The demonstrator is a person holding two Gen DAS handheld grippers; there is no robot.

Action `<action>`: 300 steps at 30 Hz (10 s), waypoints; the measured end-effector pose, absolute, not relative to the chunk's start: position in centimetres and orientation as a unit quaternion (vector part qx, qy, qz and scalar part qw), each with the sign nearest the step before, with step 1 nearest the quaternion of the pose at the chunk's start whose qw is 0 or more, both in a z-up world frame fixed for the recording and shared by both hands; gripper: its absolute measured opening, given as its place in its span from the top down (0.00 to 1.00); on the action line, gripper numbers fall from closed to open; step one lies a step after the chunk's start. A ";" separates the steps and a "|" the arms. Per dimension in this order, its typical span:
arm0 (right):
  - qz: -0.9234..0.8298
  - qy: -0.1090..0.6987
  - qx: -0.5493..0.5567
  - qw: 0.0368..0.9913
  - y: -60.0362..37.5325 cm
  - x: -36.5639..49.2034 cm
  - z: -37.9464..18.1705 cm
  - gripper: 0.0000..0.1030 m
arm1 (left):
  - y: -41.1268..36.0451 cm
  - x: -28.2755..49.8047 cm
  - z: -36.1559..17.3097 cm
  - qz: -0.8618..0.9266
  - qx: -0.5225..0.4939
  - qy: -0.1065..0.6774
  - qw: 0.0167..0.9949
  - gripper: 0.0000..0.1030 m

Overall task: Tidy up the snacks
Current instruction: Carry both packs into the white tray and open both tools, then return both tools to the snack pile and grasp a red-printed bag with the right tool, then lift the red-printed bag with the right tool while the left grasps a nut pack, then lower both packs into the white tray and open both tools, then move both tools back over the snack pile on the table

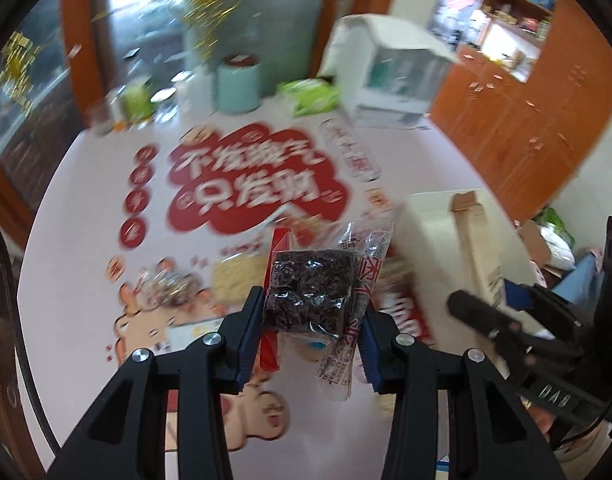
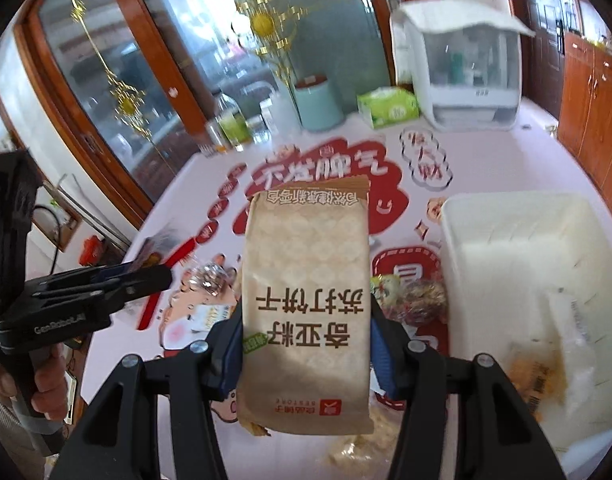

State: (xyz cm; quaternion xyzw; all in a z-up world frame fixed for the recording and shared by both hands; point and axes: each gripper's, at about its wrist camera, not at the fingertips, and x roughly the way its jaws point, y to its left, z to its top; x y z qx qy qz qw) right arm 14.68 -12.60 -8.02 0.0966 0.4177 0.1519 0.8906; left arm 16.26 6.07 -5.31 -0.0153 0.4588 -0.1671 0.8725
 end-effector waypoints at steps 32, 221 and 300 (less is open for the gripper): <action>-0.045 0.420 0.088 0.902 -30.0 10.7 -7.9 0.43 | -21.7 19.4 -3.9 -0.191 0.142 0.429 0.871 0.10; -0.033 0.349 0.112 0.930 -28.9 6.5 -3.8 0.54 | -16.4 13.4 -1.1 -0.179 0.095 0.395 0.896 0.63; -0.017 0.438 0.061 0.897 -23.3 10.3 -8.5 0.39 | -4.2 12.3 -9.5 -0.019 0.164 0.479 0.862 0.10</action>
